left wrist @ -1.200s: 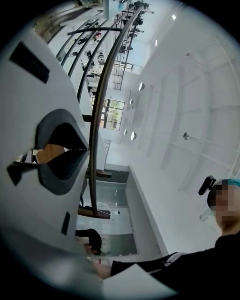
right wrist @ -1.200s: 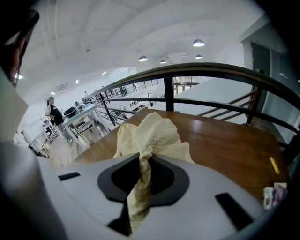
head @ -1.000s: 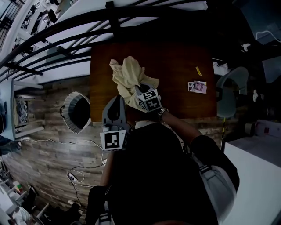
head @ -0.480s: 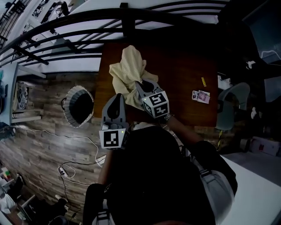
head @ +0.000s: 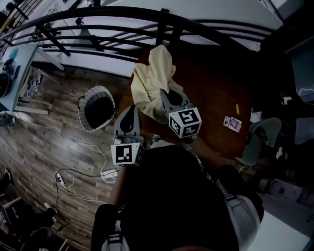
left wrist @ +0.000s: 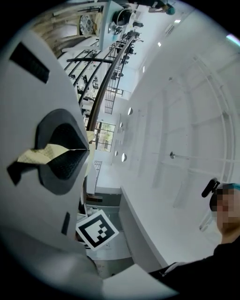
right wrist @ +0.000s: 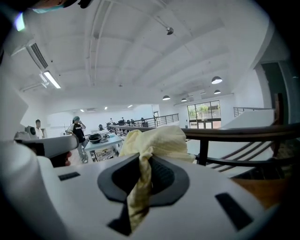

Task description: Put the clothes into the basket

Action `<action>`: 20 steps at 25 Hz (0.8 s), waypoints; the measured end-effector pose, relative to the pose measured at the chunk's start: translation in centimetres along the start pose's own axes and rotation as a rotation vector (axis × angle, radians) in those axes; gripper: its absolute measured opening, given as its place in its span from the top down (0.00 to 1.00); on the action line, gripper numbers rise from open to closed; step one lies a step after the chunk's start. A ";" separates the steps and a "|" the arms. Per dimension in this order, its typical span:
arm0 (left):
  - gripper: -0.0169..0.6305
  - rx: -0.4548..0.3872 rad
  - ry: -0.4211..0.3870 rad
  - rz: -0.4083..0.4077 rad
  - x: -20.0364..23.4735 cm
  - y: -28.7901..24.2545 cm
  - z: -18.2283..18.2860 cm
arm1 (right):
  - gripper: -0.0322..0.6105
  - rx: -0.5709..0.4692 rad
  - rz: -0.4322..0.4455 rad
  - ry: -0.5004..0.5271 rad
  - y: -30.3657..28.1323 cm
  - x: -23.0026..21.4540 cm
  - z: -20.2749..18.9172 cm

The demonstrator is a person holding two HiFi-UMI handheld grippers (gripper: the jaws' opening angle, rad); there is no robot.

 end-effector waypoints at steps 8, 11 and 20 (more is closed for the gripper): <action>0.95 -0.015 -0.006 0.060 3.5 3.6 -0.7 | 0.87 -0.019 0.063 0.034 -0.6 5.2 1.3; 0.95 -0.023 0.008 0.086 5.3 5.0 -0.6 | 0.87 -0.033 0.096 0.059 -1.2 7.8 2.5; 0.95 -0.046 0.063 0.166 10.2 10.4 -1.2 | 0.87 -0.061 0.201 0.110 -2.8 15.9 4.8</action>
Point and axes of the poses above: the fingertips, and each gripper's own axes: y backward along the fingers, x to its left, z out of its top, the point moved 8 cm from there along y, backward along the fingers, and after that the axes turned 15 degrees about x, right-handed, at the moved point
